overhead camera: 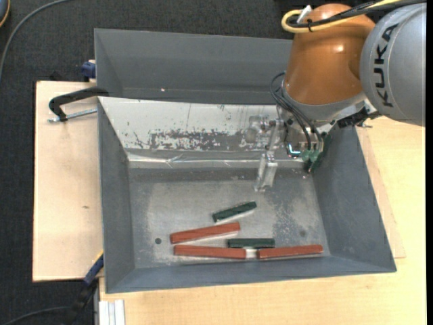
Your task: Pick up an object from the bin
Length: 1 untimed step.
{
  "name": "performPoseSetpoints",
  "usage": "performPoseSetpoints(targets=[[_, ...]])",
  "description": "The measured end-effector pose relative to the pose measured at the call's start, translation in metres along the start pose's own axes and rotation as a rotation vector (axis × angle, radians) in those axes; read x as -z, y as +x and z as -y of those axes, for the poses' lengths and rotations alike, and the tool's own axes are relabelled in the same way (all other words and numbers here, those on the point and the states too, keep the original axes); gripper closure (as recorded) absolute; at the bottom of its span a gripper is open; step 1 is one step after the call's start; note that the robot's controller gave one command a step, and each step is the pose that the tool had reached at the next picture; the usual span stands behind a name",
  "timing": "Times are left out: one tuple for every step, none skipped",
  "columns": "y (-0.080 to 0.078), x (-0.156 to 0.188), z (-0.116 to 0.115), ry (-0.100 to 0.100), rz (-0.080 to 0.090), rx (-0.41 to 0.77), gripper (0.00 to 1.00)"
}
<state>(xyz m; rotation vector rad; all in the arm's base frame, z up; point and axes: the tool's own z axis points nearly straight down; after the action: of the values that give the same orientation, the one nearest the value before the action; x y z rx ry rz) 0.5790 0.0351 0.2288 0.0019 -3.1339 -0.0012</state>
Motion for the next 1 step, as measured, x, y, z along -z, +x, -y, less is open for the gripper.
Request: performPoseSetpoints(targets=[[-0.0124,0.0186,-0.0004,-0.001,0.017,-0.055,0.00]])
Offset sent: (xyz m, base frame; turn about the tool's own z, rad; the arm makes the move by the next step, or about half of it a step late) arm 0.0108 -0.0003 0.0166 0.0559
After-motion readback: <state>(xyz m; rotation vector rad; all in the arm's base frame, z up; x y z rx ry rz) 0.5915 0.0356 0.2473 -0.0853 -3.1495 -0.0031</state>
